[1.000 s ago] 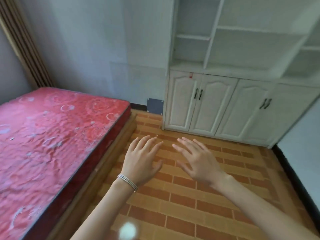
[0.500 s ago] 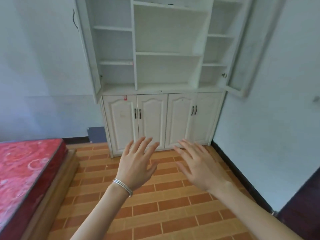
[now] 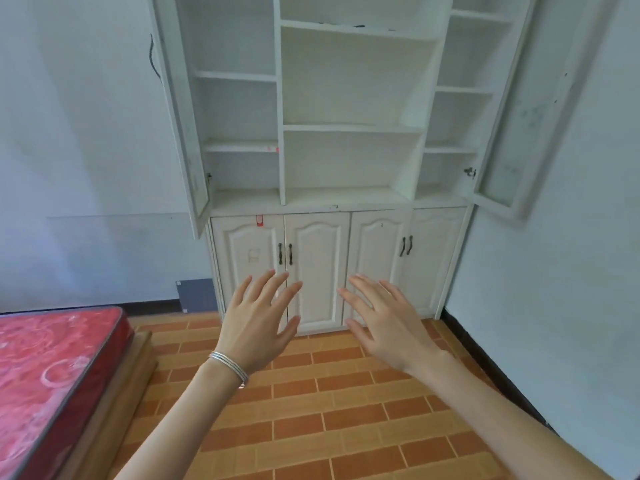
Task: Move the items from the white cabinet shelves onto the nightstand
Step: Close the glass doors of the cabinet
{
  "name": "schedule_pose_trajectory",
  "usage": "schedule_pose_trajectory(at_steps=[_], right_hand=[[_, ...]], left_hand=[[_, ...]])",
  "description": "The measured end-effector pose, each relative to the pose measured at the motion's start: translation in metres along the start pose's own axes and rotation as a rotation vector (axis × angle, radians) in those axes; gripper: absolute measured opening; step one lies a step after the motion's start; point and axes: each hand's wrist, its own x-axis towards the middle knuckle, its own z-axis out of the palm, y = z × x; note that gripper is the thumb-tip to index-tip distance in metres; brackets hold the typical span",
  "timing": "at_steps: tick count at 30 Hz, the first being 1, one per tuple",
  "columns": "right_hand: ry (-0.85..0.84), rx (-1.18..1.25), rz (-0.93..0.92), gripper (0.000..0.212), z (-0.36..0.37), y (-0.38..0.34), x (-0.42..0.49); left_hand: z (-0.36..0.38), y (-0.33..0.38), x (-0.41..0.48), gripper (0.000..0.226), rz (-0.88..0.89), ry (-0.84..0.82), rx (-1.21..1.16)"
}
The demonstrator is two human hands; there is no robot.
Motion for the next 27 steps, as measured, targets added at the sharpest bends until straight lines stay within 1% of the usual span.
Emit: schedule_pose_trajectory(at_steps=[7, 17, 22, 27], right_hand=[[0.119, -0.010, -0.095, 0.048, 0.013, -0.001, 0.116], [0.089, 0.033, -0.244, 0.048, 0.086, -0.021, 0.220], [0.104, 0.055, -0.294, 0.047, 0.124, -0.006, 0.279], [0.153, 0.062, -0.327, 0.047, 0.150, 0.023, 0.356]], left_hand=[[-0.007, -0.084, 0.056, 0.053, -0.047, 0.094, 0.075], [0.023, -0.180, 0.064, 0.054, -0.190, 0.072, 0.141], [0.047, -0.225, 0.095, 0.052, -0.246, 0.084, 0.174], [0.065, -0.271, 0.156, 0.052, -0.249, 0.111, 0.233]])
